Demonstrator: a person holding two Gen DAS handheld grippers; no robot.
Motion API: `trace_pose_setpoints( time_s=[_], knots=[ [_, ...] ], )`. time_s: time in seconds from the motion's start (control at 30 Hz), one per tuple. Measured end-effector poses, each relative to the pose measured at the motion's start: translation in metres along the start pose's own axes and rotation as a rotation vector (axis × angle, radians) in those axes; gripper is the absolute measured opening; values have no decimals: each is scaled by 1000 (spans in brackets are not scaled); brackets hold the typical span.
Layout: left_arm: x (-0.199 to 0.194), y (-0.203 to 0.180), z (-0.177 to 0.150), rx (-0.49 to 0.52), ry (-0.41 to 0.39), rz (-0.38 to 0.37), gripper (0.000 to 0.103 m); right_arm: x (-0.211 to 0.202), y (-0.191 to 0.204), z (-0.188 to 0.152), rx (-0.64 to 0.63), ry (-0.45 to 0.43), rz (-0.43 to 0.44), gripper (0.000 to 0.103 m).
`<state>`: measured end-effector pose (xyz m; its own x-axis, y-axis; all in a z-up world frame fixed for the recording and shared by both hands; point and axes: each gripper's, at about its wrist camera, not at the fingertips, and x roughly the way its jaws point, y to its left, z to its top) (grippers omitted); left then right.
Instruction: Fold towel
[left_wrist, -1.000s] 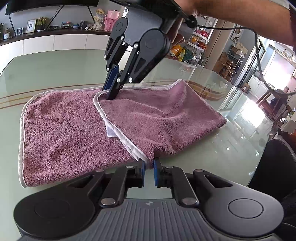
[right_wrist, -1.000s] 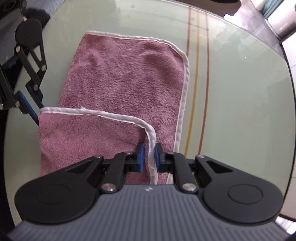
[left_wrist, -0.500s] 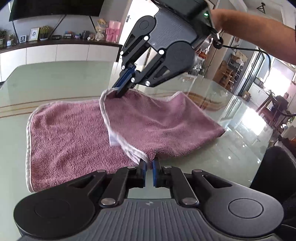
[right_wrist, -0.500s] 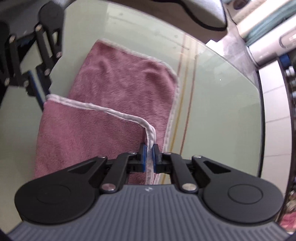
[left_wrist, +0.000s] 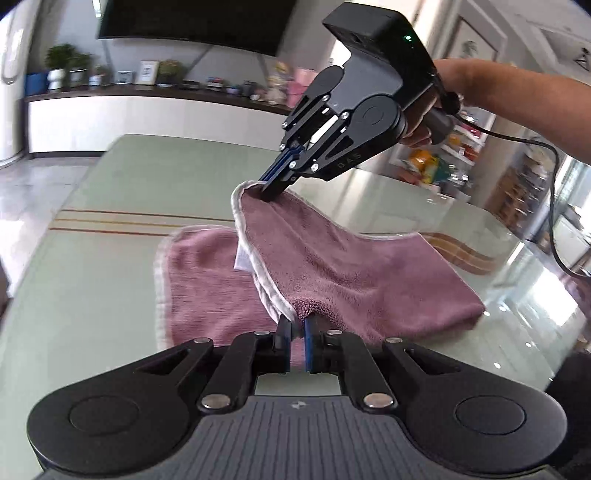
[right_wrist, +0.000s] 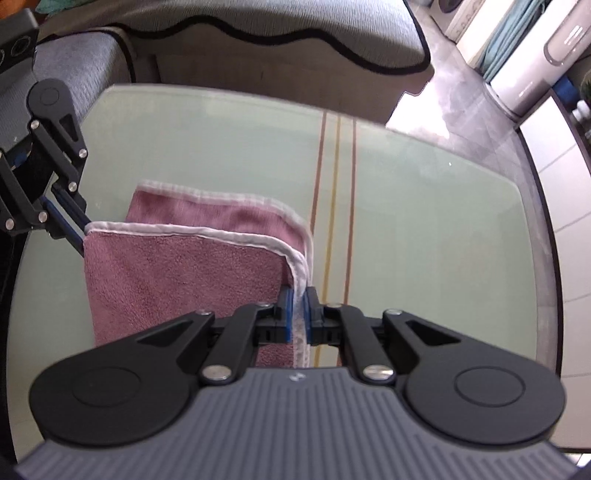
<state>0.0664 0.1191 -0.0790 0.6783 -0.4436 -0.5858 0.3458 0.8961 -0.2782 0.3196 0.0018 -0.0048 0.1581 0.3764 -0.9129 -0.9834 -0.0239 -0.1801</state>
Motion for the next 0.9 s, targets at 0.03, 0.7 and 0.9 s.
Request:
trace_pose_setpoints(
  time_s=[0.03,0.7,0.9],
  knots=[
    [-2,2,1,-5,3,14,7,3,0,5,-4,-2,3,6],
    [-15,24,-6,-53,148,163,14,51,17,20,57,26,-3,39],
    [-22,25,-7,-44,182,284,51,-39,21,-33,341,-216,-118,65]
  ],
)
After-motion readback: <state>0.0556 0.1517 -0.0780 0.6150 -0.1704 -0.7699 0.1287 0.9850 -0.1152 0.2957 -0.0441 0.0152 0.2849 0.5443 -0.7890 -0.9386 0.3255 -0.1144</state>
